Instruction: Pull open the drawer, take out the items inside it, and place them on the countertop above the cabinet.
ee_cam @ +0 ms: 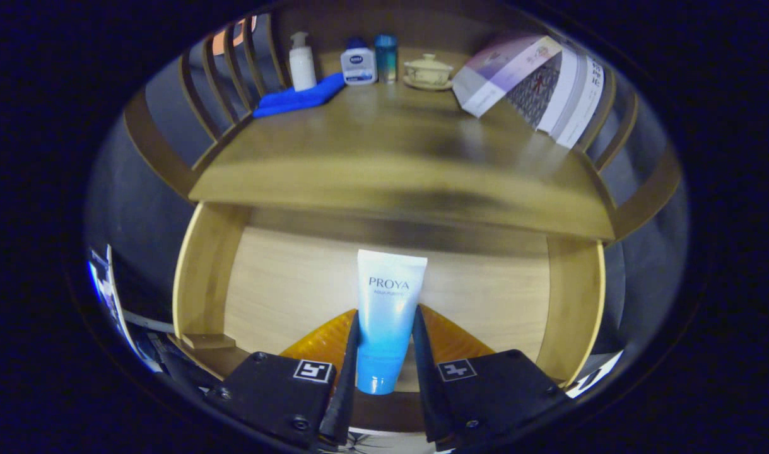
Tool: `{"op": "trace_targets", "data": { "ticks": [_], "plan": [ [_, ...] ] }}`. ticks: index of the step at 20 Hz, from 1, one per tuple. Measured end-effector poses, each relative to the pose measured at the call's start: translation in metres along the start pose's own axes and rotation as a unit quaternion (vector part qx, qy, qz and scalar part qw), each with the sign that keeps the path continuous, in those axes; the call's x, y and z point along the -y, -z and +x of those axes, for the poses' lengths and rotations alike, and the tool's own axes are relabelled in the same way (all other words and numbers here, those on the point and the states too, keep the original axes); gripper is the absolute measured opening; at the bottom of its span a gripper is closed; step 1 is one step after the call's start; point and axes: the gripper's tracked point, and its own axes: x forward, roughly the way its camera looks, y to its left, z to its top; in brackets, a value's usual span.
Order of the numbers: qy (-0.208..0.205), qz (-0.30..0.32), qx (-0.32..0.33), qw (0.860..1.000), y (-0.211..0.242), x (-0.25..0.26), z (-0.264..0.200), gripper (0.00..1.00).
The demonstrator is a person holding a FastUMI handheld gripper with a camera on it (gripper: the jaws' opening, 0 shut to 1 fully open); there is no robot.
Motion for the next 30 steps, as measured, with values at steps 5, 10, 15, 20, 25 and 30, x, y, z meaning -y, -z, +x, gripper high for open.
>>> {"op": "trace_targets", "data": {
  "ticks": [5, 10, 15, 20, 25, 30],
  "plan": [
    [0.003, -0.006, 0.043, 0.999, -0.049, 0.001, -0.017, 0.47],
    [0.008, 0.013, 0.063, 0.998, -0.098, 0.001, -0.009, 0.47],
    [0.034, 0.008, 0.09, 0.995, -0.143, 0.002, 0.001, 0.47],
    [0.054, 0.019, 0.105, 0.993, -0.16, 0.005, 0.029, 0.47],
    [0.06, 0.041, 0.13, 0.989, -0.166, 0.009, 0.044, 0.5],
    [0.046, 0.028, 0.155, 0.986, -0.153, -0.003, 0.028, 0.56]
  ]
}}
